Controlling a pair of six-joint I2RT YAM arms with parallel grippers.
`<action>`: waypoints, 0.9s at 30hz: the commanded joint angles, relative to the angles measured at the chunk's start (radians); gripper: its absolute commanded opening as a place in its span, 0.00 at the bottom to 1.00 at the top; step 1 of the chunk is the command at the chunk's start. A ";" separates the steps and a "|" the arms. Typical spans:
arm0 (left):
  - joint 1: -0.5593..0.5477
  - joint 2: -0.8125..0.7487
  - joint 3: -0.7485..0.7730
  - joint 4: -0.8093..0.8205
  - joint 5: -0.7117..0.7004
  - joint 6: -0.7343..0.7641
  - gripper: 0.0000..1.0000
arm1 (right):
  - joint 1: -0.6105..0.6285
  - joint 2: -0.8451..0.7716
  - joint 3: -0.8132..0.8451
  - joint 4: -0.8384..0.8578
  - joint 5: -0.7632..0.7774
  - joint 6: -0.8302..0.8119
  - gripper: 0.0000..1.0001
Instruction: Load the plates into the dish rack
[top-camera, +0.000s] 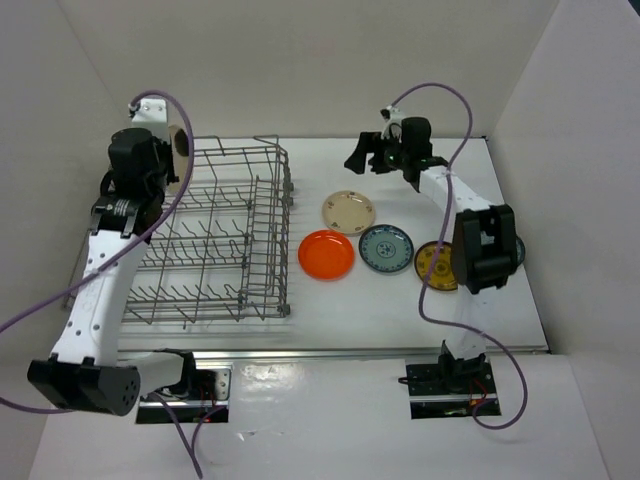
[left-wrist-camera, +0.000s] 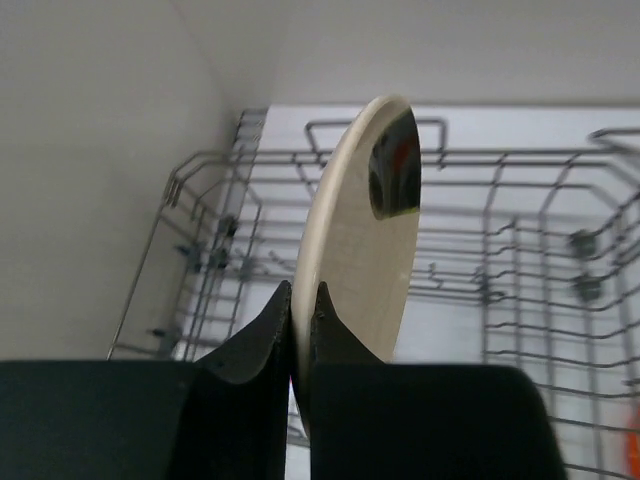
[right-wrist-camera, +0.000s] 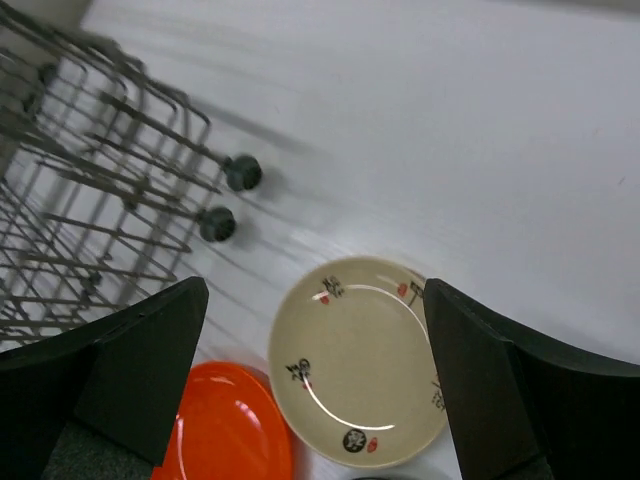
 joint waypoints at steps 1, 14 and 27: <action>0.049 0.033 -0.038 0.036 -0.112 0.128 0.00 | -0.041 0.131 0.087 -0.062 -0.084 -0.019 0.95; 0.339 0.087 -0.016 0.117 0.157 0.258 0.00 | -0.092 0.436 0.353 -0.240 -0.156 -0.080 0.91; 0.534 0.191 -0.078 0.120 0.343 0.310 0.00 | -0.124 0.353 0.158 -0.352 -0.105 -0.117 0.73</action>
